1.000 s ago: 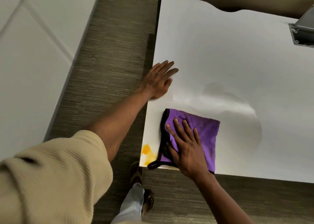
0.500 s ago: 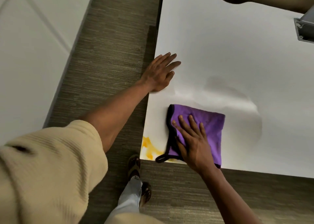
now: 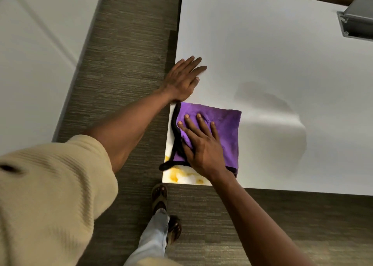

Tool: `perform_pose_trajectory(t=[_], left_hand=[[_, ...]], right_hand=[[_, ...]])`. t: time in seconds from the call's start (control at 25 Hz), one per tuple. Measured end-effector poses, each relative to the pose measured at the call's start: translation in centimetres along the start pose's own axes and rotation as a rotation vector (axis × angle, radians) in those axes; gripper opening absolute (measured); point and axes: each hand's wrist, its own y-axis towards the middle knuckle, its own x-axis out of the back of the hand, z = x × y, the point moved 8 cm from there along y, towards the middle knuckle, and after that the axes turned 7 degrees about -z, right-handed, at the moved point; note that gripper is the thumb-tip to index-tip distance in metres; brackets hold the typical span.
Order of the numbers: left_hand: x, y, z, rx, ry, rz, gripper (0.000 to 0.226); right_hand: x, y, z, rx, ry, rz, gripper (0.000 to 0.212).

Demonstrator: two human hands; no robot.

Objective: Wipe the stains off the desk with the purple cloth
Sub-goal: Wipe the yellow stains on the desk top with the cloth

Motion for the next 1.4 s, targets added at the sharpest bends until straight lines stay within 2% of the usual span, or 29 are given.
perform_pose_trajectory(t=[0.12, 0.24, 0.32, 0.4, 0.48, 0.6, 0.76, 0.88, 1.0, 1.2, 1.4], left_hand=[[-0.2, -0.2, -0.1, 0.009, -0.001, 0.052, 0.051], [-0.1, -0.2, 0.3, 0.037, -0.028, 0.044, 0.050], [-0.1, -0.2, 0.2, 0.042, -0.044, 0.020, 0.050], [0.1, 0.0, 0.2, 0.032, -0.063, -0.004, 0.049], [0.1, 0.2, 0.2, 0.021, -0.045, 0.017, 0.048], [0.0, 0.2, -0.2, 0.008, -0.015, 0.034, 0.048], [0.2, -0.2, -0.4, 0.021, -0.024, 0.014, 0.048], [0.4, 0.0, -0.4, 0.036, -0.059, 0.006, 0.047], [0.5, -0.5, -1.2, 0.041, -0.024, -0.010, 0.048], [-0.2, -2.4, -2.9, 0.013, -0.041, 0.065, 0.054], [-0.7, -2.1, -3.1, 0.000, -0.007, 0.031, 0.051]], right_hand=[[1.6, -3.1, -3.5, 0.021, -0.004, 0.003, 0.057], [2.8, -2.1, -6.5, -0.185, -0.006, -0.079, 0.060], [2.2, 0.3, -5.8, -0.271, -0.041, -0.125, 0.061], [1.2, 2.4, -2.9, -0.210, -0.044, -0.118, 0.060], [0.1, 2.8, -1.0, -0.071, -0.023, -0.077, 0.059], [1.0, 2.0, -3.8, 0.061, 0.031, -0.024, 0.057], [4.1, 1.5, -11.2, -0.189, 0.006, -0.122, 0.053], [3.5, 2.7, -10.8, -0.296, -0.050, -0.174, 0.054], [3.3, 0.5, -8.7, -0.243, -0.010, -0.149, 0.055], [1.7, -9.3, -4.5, -0.111, 0.050, -0.109, 0.057], [2.5, -5.8, -6.1, -0.082, 0.024, -0.079, 0.057]])
